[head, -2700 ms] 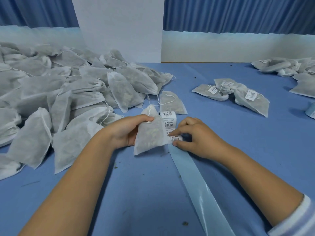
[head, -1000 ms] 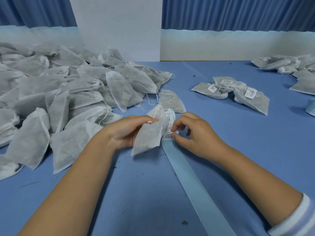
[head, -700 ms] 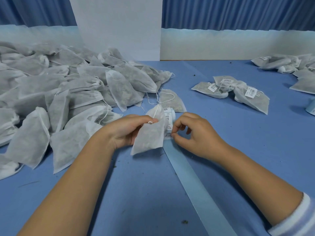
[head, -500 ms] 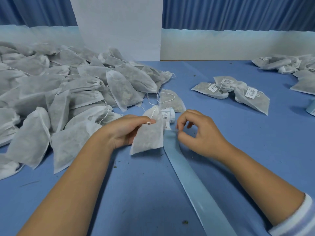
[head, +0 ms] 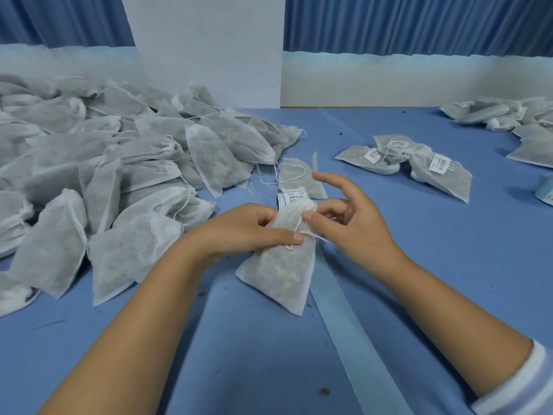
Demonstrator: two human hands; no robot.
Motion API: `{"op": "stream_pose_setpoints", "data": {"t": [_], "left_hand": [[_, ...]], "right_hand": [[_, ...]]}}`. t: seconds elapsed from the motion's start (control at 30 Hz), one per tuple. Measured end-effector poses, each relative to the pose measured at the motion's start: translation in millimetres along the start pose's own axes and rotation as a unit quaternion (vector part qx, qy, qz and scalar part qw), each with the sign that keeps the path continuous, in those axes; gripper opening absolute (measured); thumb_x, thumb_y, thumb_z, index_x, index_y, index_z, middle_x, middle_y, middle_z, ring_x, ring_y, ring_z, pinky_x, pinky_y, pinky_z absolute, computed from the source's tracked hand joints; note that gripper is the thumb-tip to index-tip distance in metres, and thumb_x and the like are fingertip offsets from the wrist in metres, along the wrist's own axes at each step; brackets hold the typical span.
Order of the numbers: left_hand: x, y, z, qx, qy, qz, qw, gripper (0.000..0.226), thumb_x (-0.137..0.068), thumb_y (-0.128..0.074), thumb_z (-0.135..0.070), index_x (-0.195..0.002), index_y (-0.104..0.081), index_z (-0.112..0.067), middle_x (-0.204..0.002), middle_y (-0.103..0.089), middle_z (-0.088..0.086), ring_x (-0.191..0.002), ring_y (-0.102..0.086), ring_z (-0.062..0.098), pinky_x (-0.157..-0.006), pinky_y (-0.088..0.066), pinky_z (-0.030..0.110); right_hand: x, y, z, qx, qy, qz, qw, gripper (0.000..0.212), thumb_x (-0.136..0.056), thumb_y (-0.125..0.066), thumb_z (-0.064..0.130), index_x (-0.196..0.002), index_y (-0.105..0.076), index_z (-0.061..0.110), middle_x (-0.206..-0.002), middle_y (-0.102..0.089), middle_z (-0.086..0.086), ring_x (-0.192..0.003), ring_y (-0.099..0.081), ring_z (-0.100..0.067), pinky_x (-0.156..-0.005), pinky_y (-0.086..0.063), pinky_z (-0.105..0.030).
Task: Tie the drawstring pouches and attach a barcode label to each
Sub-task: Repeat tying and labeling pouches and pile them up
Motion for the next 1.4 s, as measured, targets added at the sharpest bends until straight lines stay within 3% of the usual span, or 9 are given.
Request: {"op": "stream_pose_setpoints", "data": {"t": [0.1, 0.17, 0.4, 0.57, 0.77, 0.93, 1.1, 1.23, 1.4], "left_hand": [[-1, -1, 1, 0.010, 0.017, 0.011, 1.000, 0.037, -0.071, -0.080, -0.047, -0.100, -0.076, -0.024, -0.103, -0.076, 0.000, -0.099, -0.072, 0.020, -0.095, -0.052, 0.040], [-1, 1, 2, 0.027, 0.016, 0.010, 0.999, 0.040, -0.070, -0.080, -0.045, -0.102, -0.076, -0.021, -0.106, -0.076, 0.003, -0.104, -0.071, 0.022, -0.099, -0.050, 0.042], [-5, 5, 8, 0.049, 0.023, -0.020, 0.998, 0.005, -0.083, -0.079, -0.024, -0.083, -0.077, -0.019, -0.085, -0.075, -0.001, -0.076, -0.069, 0.011, -0.065, -0.053, 0.021], [-3, 10, 9, 0.046, 0.055, -0.054, 0.996, 0.026, -0.078, -0.081, -0.030, -0.092, -0.076, -0.008, -0.087, -0.076, 0.006, -0.076, -0.069, 0.015, -0.075, -0.051, 0.030], [-4, 12, 11, 0.027, 0.058, -0.060, 0.996, 0.033, -0.077, -0.084, -0.031, -0.092, -0.074, -0.003, -0.083, -0.070, 0.008, -0.077, -0.062, 0.020, -0.073, -0.043, 0.033], [-2, 7, 7, 0.025, 0.039, -0.035, 0.998, 0.056, -0.060, -0.084, -0.045, -0.099, -0.074, -0.006, -0.087, -0.069, 0.015, -0.079, -0.056, 0.020, -0.073, -0.038, 0.035], [-2, 5, 6, 0.069, 0.030, 0.014, 0.997, 0.037, -0.069, -0.083, -0.030, -0.101, -0.077, -0.013, -0.105, -0.076, 0.012, -0.091, -0.070, 0.018, -0.090, -0.050, 0.037], [-2, 6, 6, 0.086, 0.013, 0.027, 0.996, 0.015, -0.079, -0.082, -0.020, -0.093, -0.079, -0.017, -0.098, -0.077, 0.008, -0.085, -0.071, 0.014, -0.075, -0.055, 0.023], [-2, -1, 2, 0.097, 0.019, 0.001, 0.995, 0.037, -0.076, -0.080, -0.047, -0.093, -0.077, -0.014, -0.096, -0.077, 0.005, -0.087, -0.070, 0.011, -0.075, -0.051, 0.021]], "right_hand": [[-1, 4, 2, -0.032, -0.031, -0.025, 0.999, 0.046, -0.085, -0.073, 0.010, -0.122, -0.055, 0.030, -0.077, -0.070, -0.014, -0.062, -0.057, -0.012, -0.063, -0.050, -0.019], [-2, 7, 3, -0.046, -0.054, -0.034, 0.997, 0.043, -0.085, -0.074, 0.014, -0.120, -0.057, 0.031, -0.082, -0.072, -0.015, -0.061, -0.057, -0.010, -0.063, -0.050, -0.018], [-5, 7, 2, -0.048, -0.079, -0.046, 0.995, 0.036, -0.086, -0.072, 0.016, -0.118, -0.061, 0.029, -0.086, -0.073, 0.004, -0.078, -0.062, -0.010, -0.068, -0.054, -0.022], [-5, 12, 5, -0.039, -0.046, -0.102, 0.993, 0.008, -0.088, -0.069, 0.016, -0.089, -0.069, 0.023, -0.076, -0.064, 0.019, -0.076, -0.058, -0.003, -0.073, -0.053, -0.024], [-2, 8, 10, 0.007, -0.036, 0.004, 0.999, 0.029, -0.087, -0.064, 0.002, -0.067, -0.067, 0.023, -0.113, -0.061, 0.007, -0.097, -0.059, 0.005, -0.085, -0.044, -0.009], [-1, 2, 8, 0.024, -0.067, 0.052, 0.996, 0.025, -0.086, -0.065, 0.001, -0.070, -0.070, 0.018, -0.127, -0.056, 0.005, -0.099, -0.060, 0.004, -0.082, -0.044, -0.007], [-1, 1, 4, 0.084, -0.053, 0.024, 0.995, 0.020, -0.084, -0.070, 0.005, -0.072, -0.070, 0.021, -0.125, -0.057, 0.005, -0.104, -0.059, -0.003, -0.093, -0.047, -0.027], [0, 1, 0, 0.132, -0.018, 0.018, 0.991, 0.017, -0.080, -0.077, 0.011, -0.075, -0.068, 0.025, -0.124, -0.057, 0.006, -0.119, -0.053, -0.007, -0.096, -0.046, -0.029], [1, 0, -6, 0.155, 0.013, 0.013, 0.988, 0.019, -0.077, -0.079, 0.018, -0.078, -0.066, 0.031, -0.121, -0.058, 0.008, -0.122, -0.050, -0.011, -0.092, -0.045, -0.025]]}}
Point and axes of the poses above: each hand's wrist, its own x-axis away from the middle knuckle, its own y-axis out of the back of the hand, z = x × y, the point moved 1 cm from there along -x, towards the middle knuckle
